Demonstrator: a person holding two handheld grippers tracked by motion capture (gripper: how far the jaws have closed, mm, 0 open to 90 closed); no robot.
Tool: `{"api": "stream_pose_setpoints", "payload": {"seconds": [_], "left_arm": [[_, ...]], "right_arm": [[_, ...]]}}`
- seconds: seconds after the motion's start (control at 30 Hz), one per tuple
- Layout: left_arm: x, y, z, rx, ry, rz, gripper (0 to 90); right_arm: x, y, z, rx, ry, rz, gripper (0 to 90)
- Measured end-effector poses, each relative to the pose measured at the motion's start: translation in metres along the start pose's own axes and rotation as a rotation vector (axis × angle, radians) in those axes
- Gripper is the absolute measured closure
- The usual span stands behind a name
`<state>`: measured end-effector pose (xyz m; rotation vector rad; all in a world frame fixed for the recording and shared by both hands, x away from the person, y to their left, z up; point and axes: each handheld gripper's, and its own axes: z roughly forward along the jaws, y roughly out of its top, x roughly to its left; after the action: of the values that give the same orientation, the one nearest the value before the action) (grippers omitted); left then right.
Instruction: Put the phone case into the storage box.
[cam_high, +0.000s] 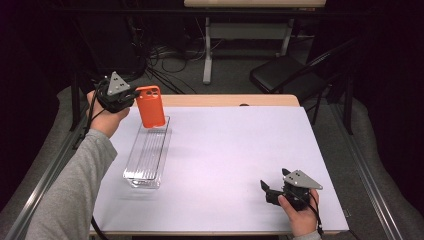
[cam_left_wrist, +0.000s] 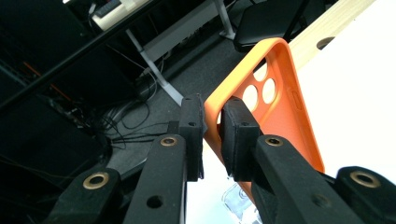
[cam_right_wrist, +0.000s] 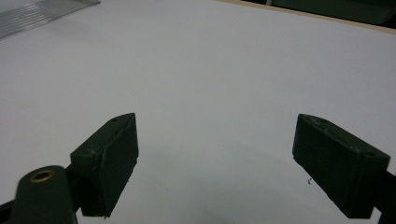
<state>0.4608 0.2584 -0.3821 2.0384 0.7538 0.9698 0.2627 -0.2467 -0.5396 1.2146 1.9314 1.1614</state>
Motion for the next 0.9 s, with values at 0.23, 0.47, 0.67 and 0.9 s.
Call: {"api": "stream_pose_setpoints", "payload": {"seconds": [0.23, 0.47, 0.67, 0.9], "left_arm": [[0.006, -0.006, 0.003, -0.019, 0.002, 0.007, 79.5], [0.009, -0.013, 0.009, -0.008, 0.005, 0.022, 79.3], [0.010, -0.022, 0.013, -0.031, 0.006, 0.034, 79.5], [0.012, -0.029, 0.019, -0.043, 0.013, 0.053, 79.7]], "right_arm": [[0.000, 0.000, 0.000, 0.005, -0.002, 0.001, 14.0], [0.000, -0.001, 0.001, -0.001, -0.001, -0.006, 14.1], [0.000, -0.001, 0.001, 0.002, -0.003, -0.004, 14.0], [0.000, -0.002, 0.002, 0.005, -0.009, -0.005, 14.1]]}}
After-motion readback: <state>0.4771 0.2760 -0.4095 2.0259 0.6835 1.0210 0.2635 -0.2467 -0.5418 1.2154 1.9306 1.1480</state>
